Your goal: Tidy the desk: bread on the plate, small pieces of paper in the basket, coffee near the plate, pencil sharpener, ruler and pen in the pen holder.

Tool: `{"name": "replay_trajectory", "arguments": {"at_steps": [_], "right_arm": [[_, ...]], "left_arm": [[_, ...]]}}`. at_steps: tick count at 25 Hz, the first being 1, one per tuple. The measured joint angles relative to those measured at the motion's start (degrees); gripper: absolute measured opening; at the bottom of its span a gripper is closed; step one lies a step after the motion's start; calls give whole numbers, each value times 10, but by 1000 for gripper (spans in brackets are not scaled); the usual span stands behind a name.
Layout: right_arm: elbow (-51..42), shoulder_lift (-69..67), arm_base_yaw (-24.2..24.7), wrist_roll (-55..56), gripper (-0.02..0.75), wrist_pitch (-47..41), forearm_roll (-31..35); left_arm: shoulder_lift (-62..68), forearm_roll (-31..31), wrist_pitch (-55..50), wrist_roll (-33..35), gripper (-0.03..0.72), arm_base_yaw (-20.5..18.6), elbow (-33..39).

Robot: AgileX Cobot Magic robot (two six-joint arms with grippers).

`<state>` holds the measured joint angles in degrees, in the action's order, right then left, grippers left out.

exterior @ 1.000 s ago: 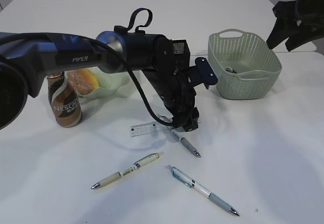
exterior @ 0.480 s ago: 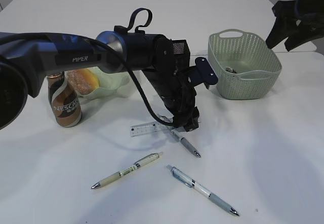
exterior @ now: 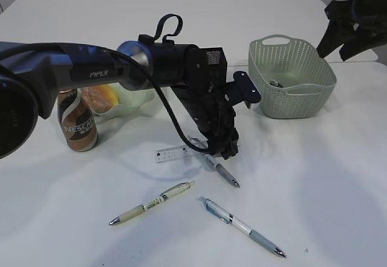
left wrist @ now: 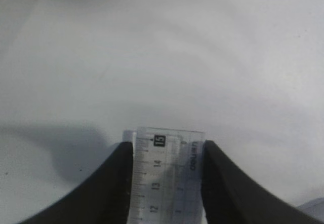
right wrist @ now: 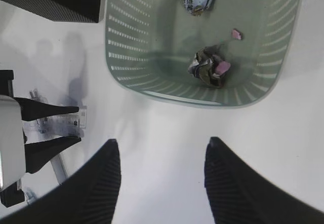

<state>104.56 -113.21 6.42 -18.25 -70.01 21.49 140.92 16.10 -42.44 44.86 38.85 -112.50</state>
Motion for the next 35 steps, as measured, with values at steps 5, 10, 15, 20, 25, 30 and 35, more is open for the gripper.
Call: {"name": "replay_trajectory", "arguments": {"at_steps": [5, 10, 15, 20, 25, 30, 35], "right_arm": [[0, 0, 0, 0, 426, 0, 0], [0, 0, 0, 0, 426, 0, 0], [0, 0, 0, 0, 426, 0, 1], [0, 0, 0, 0, 426, 0, 2], [0, 0, 0, 0, 426, 0, 3], [0, 0, 0, -1, 425, 0, 4], [0, 0, 0, -1, 426, 0, 4]], "left_arm": [[-1, 0, -1, 0, 253, 0, 0], [1, 1, -24, 0, 241, 0, -20], [1, 20, -45, 0, 241, 0, -86], [1, 81, -62, 0, 241, 0, -149], [1, 183, -62, 0, 241, 0, -194], [-6, 241, -51, 0, 241, -1, -210], [-17, 272, -32, 0, 241, -4, -211]]}}
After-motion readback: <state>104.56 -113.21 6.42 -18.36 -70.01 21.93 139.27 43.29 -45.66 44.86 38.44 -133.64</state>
